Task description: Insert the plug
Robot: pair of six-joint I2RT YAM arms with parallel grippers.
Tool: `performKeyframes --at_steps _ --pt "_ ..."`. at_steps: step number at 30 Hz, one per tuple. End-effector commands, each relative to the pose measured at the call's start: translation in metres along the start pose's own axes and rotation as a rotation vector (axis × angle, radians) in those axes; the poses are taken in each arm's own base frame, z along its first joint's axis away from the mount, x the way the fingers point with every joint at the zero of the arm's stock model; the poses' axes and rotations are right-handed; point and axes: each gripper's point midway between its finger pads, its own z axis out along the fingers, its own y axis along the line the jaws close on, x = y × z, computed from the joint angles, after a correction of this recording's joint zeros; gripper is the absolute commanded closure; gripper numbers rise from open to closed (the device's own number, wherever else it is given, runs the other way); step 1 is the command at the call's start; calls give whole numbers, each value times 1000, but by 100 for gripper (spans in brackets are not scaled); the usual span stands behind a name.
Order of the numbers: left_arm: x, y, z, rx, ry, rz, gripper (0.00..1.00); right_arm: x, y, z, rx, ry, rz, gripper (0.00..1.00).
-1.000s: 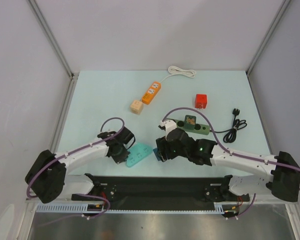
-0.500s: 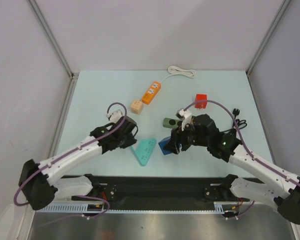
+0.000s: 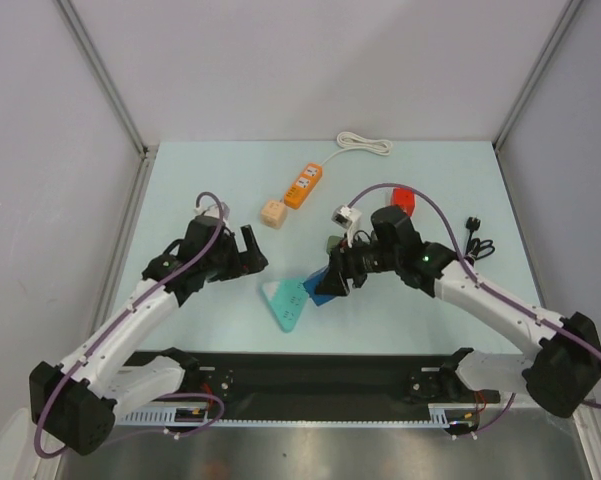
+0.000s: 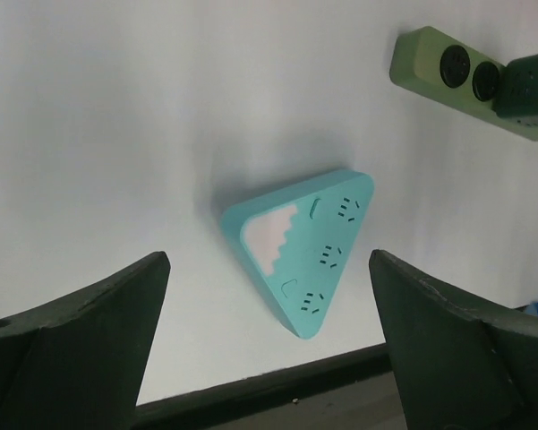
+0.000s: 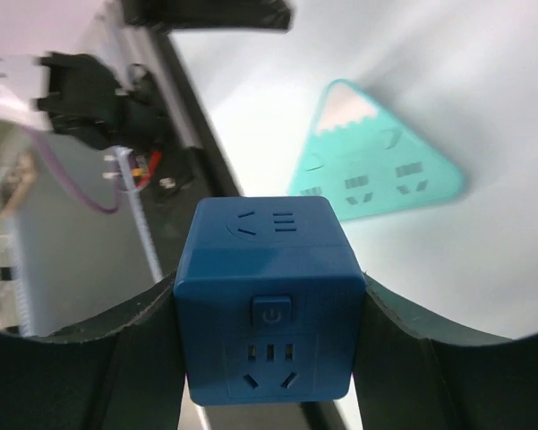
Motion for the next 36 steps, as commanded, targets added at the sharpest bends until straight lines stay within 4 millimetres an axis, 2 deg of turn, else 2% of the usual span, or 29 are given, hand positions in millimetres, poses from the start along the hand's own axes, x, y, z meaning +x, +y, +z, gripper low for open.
performKeyframes --at_steps 1,3,4,6,7,10,12,15,18,23,27,36 --pt "-6 -9 4 87 18 90 0 -26 -23 6 150 23 -142 100" --pt "-2 -3 12 75 45 82 0 -22 -41 12 264 100 -196 100" --pt "7 1 19 82 94 66 0 -28 -48 20 291 124 -239 100" --pt "16 -5 26 132 138 42 2 -28 -59 26 348 157 -289 100" --pt "28 -12 27 193 196 30 3 -28 -64 33 352 177 -319 100" --pt "40 -18 37 235 257 -12 11 -30 -71 46 371 192 -378 100" --pt "47 -20 43 255 296 -21 19 -27 -80 55 393 225 -390 100" --pt "50 -12 50 213 315 -31 29 -22 -84 68 396 270 -433 100" --pt "51 -2 55 163 308 -31 35 -16 -89 76 406 296 -443 100" --pt "56 6 61 126 311 -41 41 -8 -92 78 406 308 -460 100" --pt "58 8 64 117 317 -43 47 -9 -88 82 376 282 -479 100" --pt "60 11 66 102 321 -44 52 7 -83 95 324 302 -485 100"
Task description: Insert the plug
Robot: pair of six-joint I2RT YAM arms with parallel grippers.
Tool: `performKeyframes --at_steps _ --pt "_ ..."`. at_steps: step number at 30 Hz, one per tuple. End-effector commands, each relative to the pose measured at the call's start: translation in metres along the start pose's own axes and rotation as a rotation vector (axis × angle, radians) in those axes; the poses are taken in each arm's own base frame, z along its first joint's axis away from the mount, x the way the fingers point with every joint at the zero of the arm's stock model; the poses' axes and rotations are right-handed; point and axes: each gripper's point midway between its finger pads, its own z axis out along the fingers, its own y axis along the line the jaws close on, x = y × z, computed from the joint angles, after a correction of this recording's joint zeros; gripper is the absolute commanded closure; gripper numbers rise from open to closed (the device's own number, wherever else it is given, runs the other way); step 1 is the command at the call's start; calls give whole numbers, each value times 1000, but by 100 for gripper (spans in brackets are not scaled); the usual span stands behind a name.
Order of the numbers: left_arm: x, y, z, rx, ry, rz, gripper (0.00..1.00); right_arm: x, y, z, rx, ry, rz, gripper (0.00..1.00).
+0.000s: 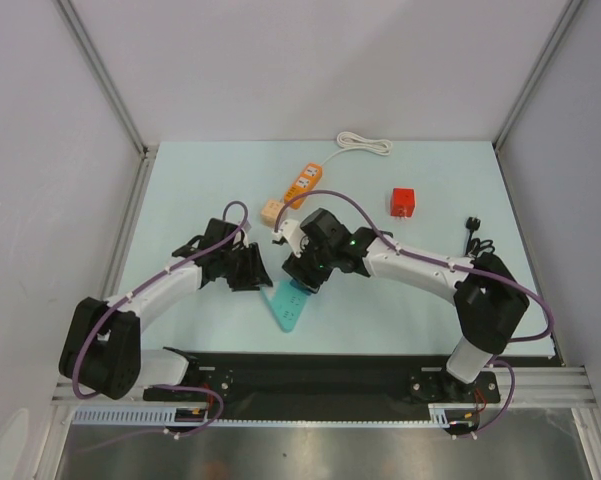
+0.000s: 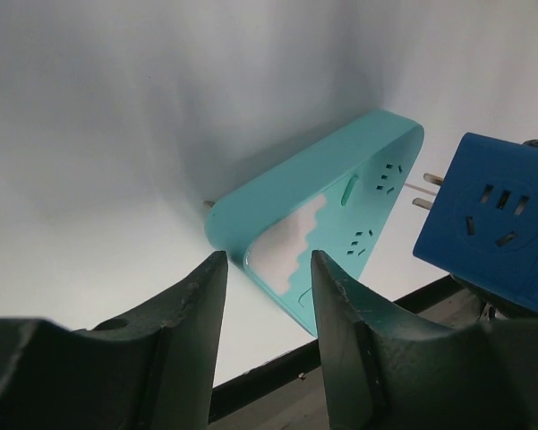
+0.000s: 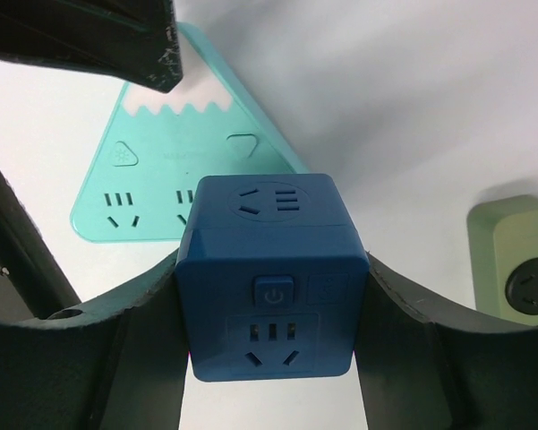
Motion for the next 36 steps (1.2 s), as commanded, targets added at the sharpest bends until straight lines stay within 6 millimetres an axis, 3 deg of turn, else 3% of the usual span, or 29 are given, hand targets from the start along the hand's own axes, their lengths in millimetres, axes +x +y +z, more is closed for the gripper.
performKeyframes --at_steps 1,27,36 --pt "-5 1 1 1 -22 -4 53 -10 10 6 -38 -52 -37 100" --pt "-6 7 7 -26 -3 -3 60 15 -3 20 10 -14 -107 100" --pt "-6 9 8 -42 1 -6 62 -11 -5 4 14 -90 -90 100"
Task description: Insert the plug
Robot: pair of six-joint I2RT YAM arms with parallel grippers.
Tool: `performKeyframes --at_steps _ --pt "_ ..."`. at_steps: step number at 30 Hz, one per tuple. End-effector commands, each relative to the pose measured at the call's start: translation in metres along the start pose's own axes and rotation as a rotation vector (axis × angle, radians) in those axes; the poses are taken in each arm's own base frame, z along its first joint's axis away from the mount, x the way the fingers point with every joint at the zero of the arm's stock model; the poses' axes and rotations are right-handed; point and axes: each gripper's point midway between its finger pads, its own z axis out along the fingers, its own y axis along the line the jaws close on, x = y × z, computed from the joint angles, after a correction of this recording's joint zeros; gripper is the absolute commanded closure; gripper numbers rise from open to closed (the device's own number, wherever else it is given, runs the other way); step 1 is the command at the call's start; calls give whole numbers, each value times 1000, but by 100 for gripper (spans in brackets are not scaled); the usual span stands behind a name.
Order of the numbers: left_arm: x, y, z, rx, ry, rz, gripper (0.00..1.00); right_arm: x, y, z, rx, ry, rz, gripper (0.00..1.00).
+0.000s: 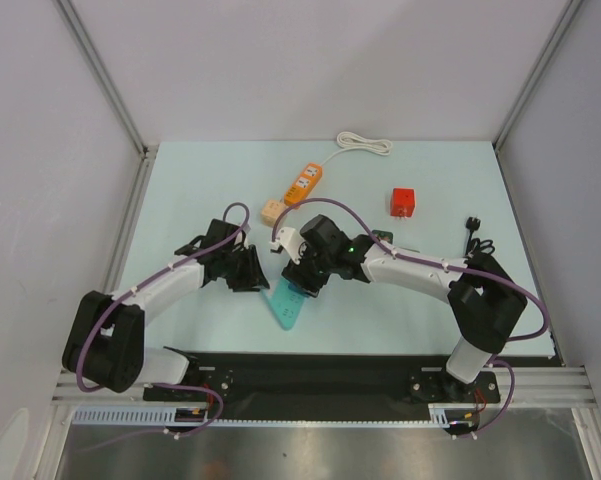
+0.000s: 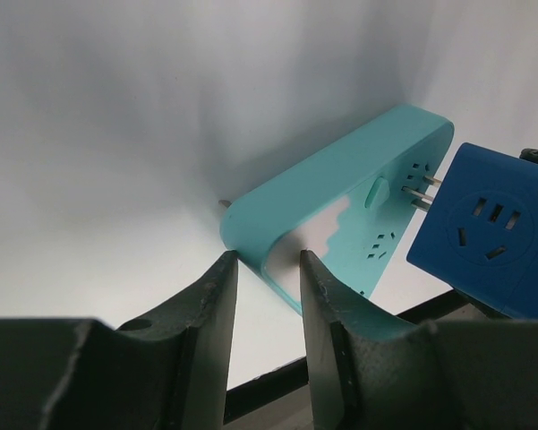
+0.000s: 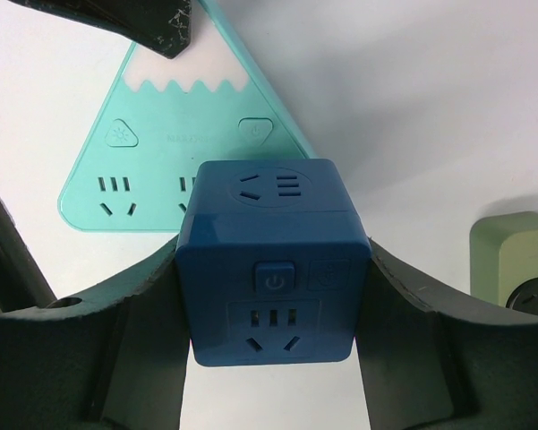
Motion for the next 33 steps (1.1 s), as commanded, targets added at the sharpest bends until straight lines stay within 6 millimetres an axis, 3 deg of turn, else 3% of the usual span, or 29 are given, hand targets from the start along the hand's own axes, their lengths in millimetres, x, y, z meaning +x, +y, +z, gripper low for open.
performKeyframes --at_steps 1,9,17,33 --pt "-9 -1 1 -4 -14 5 63 -21 -9 -13 36 -61 -8 100" --pt "-10 -2 1 -1 -15 5 63 -14 -15 -7 43 -32 18 100" --pt "-8 -2 1 3 -10 4 63 -46 -15 -25 37 -147 42 100" --pt "-9 -3 0 4 -17 6 63 -32 -16 -12 19 -118 44 100"
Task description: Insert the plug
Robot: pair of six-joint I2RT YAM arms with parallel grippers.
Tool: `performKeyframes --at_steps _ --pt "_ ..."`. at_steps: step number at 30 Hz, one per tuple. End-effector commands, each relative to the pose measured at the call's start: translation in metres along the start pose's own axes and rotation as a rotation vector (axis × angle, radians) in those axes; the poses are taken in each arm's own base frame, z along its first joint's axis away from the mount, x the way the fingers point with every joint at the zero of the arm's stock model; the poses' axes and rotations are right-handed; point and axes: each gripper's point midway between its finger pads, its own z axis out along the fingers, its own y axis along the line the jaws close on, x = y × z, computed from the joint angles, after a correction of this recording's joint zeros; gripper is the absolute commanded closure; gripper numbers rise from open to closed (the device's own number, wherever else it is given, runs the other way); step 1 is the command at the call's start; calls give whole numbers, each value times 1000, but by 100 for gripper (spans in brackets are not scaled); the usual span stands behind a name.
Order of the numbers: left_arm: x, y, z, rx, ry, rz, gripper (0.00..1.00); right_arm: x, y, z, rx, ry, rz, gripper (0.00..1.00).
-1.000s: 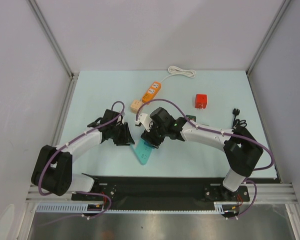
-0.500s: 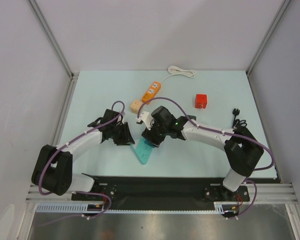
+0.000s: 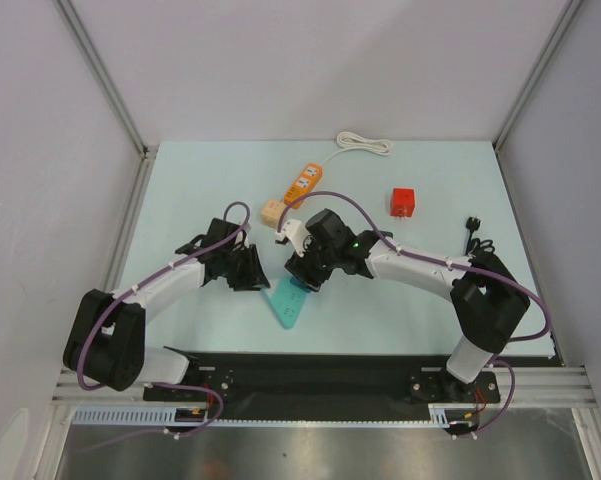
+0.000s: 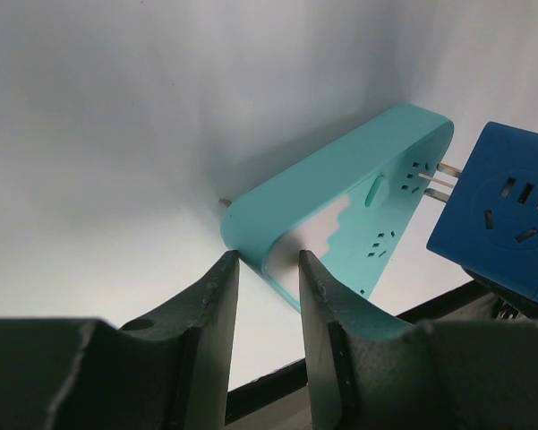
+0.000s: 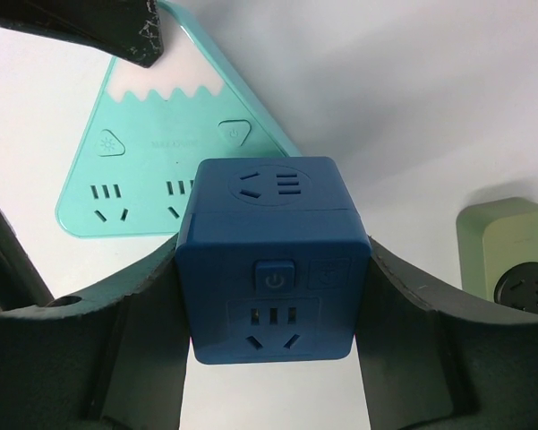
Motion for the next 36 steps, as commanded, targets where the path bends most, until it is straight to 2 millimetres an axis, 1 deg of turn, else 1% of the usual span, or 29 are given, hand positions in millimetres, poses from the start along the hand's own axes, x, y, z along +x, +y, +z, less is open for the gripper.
performKeyframes --at_steps 1,4,6,10,16,20,26,36 --pt "-7 -2 -1 1 -18 6 63 -28 -2 -5 -2 -91 -15 100" --pt "-7 -1 -2 2 -19 7 63 -23 -1 -2 -6 -80 -3 100" --pt "-6 -1 -1 1 -16 6 63 -14 -1 1 -3 -68 3 100" --pt "-6 0 -2 -2 -18 6 64 -8 1 5 -3 -53 0 100" --pt "-6 -1 -1 -1 -17 7 64 -2 -1 7 11 -36 -13 100" --pt "-6 1 -1 -5 -16 6 64 0 2 9 -4 -31 -13 100" --pt "-6 1 -1 -10 -19 6 64 8 10 6 -20 -13 -21 100" --pt "-6 1 -2 -13 -21 5 64 8 10 -2 -10 -11 -24 100"
